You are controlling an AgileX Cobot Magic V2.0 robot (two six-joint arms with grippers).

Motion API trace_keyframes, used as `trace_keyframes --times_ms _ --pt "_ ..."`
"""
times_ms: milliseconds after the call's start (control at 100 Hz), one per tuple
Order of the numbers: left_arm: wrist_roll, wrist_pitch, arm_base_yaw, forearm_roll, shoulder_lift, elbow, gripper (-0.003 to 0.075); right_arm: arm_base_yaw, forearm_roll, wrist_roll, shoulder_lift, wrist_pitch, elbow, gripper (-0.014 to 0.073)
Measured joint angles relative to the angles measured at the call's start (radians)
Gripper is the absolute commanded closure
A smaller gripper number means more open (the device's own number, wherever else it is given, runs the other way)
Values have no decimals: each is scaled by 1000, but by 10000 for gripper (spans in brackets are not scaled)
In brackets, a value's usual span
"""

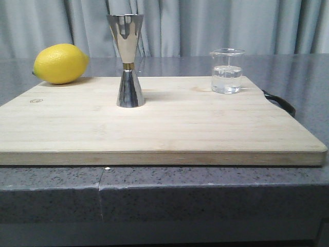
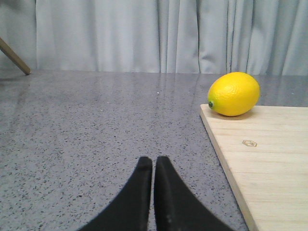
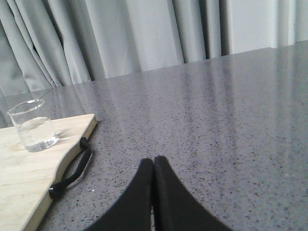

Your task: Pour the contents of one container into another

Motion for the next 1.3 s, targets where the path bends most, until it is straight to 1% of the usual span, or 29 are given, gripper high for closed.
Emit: trace_keyframes --times_ms 1300 --pt "0 0 0 25 0 0 739 0 0 0 0 -8 0 669"
